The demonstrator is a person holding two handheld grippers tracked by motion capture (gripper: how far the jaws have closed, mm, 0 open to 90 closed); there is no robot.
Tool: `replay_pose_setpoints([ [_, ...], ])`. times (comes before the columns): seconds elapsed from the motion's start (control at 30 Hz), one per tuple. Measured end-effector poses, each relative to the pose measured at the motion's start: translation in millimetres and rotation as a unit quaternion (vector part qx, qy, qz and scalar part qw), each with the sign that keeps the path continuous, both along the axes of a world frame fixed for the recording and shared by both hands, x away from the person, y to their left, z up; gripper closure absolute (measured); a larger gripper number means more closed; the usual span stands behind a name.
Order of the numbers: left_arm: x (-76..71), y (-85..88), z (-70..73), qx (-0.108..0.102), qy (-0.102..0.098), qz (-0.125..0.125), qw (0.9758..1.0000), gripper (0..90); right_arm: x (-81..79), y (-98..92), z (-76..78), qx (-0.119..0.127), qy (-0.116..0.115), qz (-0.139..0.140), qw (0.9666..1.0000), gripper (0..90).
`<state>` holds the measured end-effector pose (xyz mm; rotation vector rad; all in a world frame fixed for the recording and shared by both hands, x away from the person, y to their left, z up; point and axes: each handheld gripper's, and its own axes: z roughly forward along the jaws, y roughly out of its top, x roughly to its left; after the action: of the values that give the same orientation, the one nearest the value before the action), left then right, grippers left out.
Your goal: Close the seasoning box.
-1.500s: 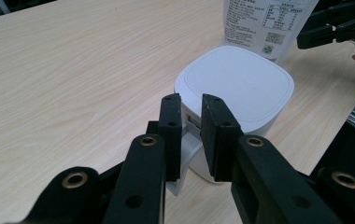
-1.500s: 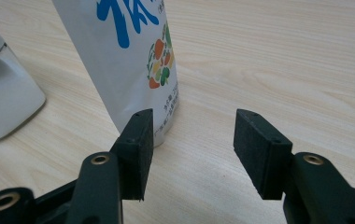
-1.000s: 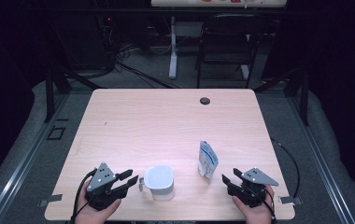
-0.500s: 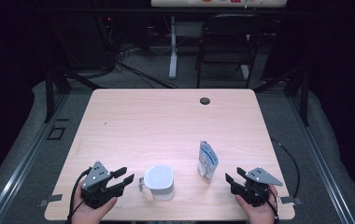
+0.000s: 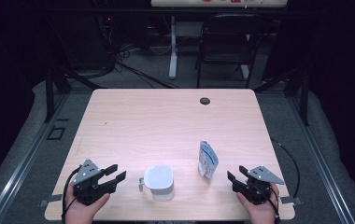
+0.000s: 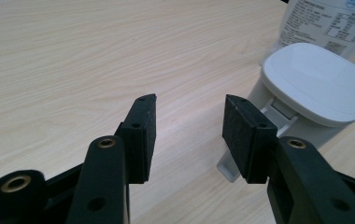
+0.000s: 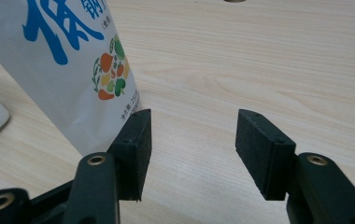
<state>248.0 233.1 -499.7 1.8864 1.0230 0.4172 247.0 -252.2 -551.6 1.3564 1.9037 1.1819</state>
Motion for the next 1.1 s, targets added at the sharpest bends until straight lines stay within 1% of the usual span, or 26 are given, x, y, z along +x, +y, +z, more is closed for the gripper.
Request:
replay_pose_setpoints([
  [0.03,1.5,1.9,0.6,-0.007,0.002,0.007,1.0,55.5,-0.7,-0.4,-0.3,-0.005,-0.004,-0.001,1.0,46.1],
  [0.07,2.5,2.8,1.2,-0.009,0.002,0.01,0.9999,55.3,-2.1,-0.6,-1.1,-0.008,-0.011,-0.003,0.9999,46.1],
  [0.1,3.9,3.8,2.6,-0.009,0.004,0.012,0.9999,55.3,-3.4,-1.5,-1.1,-0.014,-0.013,-0.003,0.9998,46.1],
  [0.17,6.0,4.0,4.6,-0.016,0.002,0.016,0.9997,54.9,-6.9,-4.4,-2.9,-0.021,-0.02,-0.005,0.9996,46.1],
  [0.2,6.7,4.2,5.2,-0.016,0.003,0.015,0.9997,54.5,-8.0,-6.2,-4.2,-0.021,-0.02,-0.007,0.9996,46.1],
  [0.23,7.7,4.1,4.4,-0.017,0.001,0.017,0.9997,54.2,-8.7,-10.9,-4.4,-0.015,-0.015,-0.012,0.9997,46.1],
  [0.27,8.9,4.8,3.3,-0.015,0.002,0.018,0.9997,54.2,-8.7,-10.9,-4.4,-0.015,-0.015,-0.012,0.9997,46.1],
  [0.33,11.8,8.0,-0.3,-0.009,0.003,0.023,0.9997,53.6,-8.5,-14.7,-2.6,-0.002,-0.017,-0.02,0.9997,45.7],
  [0.37,12.5,10.7,-1.2,-0.001,0.008,0.027,0.9996,52.1,-8.7,-16.5,-0.7,0.0,-0.018,-0.02,0.9996,45.7],
  [0.4,13.0,13.6,-3.1,-0.002,0.005,0.032,0.9995,52.1,-8.7,-16.5,-0.7,0.0,-0.018,-0.02,0.9996,45.7],
  [0.43,12.1,17.1,-4.2,0.0,0.008,0.037,0.9993,51.8,-8.8,-16.4,0.1,-0.003,-0.018,-0.019,0.9996,45.7],
  [0.47,11.3,19.6,-6.3,-0.006,0.009,0.04,0.9991,51.5,-8.7,-16.1,1.3,-0.006,-0.018,-0.017,0.9997,45.8],
  [0.5,10.2,22.4,-7.9,-0.003,0.012,0.044,0.999,51.5,-8.8,-14.5,2.8,-0.001,-0.022,-0.018,0.9996,45.7],
  [0.57,8.9,26.6,-10.9,-0.005,0.018,0.052,0.9985,51.5,-8.8,-13.1,3.0,0.003,-0.023,-0.017,0.9996,45.7],
  [0.6,9.0,28.3,-11.8,-0.004,0.018,0.054,0.9984,51.5,-8.9,-10.0,2.8,-0.004,-0.024,-0.014,0.9996,45.7],
  [0.73,9.7,34.1,-16.3,-0.007,0.021,0.063,0.9978,50.9,-8.1,-7.2,2.4,-0.005,-0.022,-0.012,0.9997,45.7],
  [0.77,10.0,36.0,-17.1,-0.004,0.025,0.065,0.9975,50.7,-7.6,-6.9,1.7,-0.006,-0.02,-0.013,0.9997,45.6],
  [0.87,11.7,41.5,-21.7,-0.008,0.025,0.074,0.9969,50.5,-6.5,-4.1,-2.2,-0.01,-0.011,-0.01,0.9998,45.7],
  [0.9,12.1,43.4,-22.7,-0.004,0.028,0.078,0.9966,50.5,-6.0,-3.4,-3.6,-0.012,-0.007,-0.008,0.9999,45.6],
  [0.97,13.1,46.4,-26.6,-0.008,0.026,0.085,0.996,50.4,-5.9,-2.9,-4.1,-0.012,-0.005,-0.007,0.9999,45.6],
  [1.07,14.0,48.9,-32.0,-0.007,0.023,0.093,0.9954,49.9,-6.0,-1.4,-5.8,-0.01,-0.003,-0.004,0.9999,45.6],
  [1.1,14.5,50.0,-34.7,-0.006,0.027,0.096,0.995,49.7,-5.9,-1.2,-6.3,-0.01,-0.002,-0.003,0.9999,45.6],
])
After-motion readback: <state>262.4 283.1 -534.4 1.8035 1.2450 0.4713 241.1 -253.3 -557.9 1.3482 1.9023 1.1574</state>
